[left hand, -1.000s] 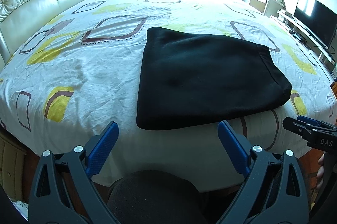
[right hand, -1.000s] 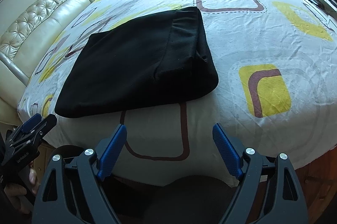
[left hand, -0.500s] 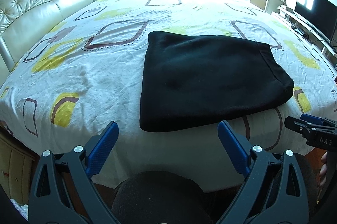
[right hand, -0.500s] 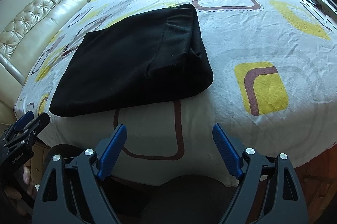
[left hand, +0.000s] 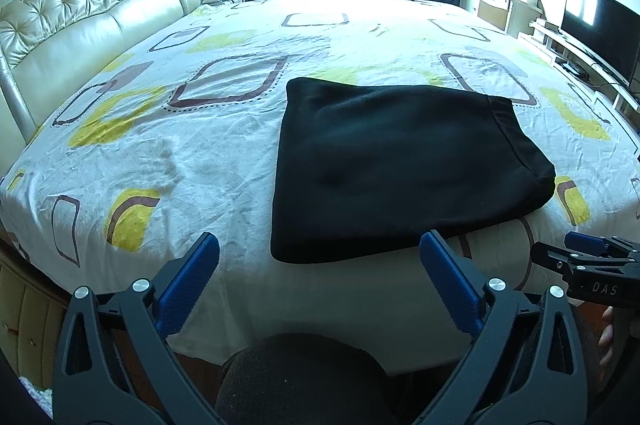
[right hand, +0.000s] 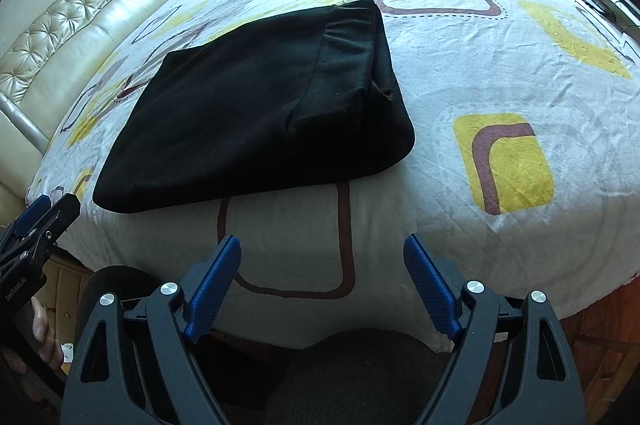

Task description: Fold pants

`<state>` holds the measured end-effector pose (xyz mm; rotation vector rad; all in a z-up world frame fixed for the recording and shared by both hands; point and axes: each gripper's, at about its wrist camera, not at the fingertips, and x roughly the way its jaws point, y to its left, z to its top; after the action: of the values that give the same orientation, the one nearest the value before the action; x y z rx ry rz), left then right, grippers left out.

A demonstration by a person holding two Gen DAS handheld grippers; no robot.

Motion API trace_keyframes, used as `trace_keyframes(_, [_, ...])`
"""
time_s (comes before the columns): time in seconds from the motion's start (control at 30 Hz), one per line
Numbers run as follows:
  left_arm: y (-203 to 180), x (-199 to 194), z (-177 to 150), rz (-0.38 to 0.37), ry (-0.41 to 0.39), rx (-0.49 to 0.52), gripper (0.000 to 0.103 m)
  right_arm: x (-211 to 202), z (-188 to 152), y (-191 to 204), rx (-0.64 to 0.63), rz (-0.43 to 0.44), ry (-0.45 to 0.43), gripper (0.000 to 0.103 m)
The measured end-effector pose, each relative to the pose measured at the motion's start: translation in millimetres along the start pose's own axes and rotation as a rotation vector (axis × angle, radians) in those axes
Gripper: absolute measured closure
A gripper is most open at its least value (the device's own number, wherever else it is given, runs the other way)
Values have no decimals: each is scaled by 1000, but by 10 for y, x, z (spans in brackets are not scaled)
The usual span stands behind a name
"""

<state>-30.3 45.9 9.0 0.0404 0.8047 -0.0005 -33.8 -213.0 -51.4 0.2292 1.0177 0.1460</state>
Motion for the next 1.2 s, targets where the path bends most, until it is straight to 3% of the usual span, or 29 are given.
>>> trace_keyframes(0.4, [-49, -22, 3, -21, -5, 17, 3, 38, -17, 38, -8, 14, 22, 21])
trace_keyframes(0.7, [-43, -28, 9, 25, -8, -15, 2, 65, -33, 54, -2, 23, 35, 21])
trace_keyframes(0.83, [-13, 14, 107, -110, 69, -21, 3, 79, -54, 71, -16, 20, 39, 21])
trace_keyframes(0.9, [53, 38, 168, -133, 76, -45, 3, 61, -55, 74, -12, 30, 43, 21])
trace_keyframes(1.07, [558, 469, 526, -38, 98, -97, 3, -57, 240, 18, 2, 101, 25, 21])
trace_keyframes(1.2, [1257, 1203, 899, 99, 118, -191, 3, -51, 994, -164, 8, 105, -81, 20])
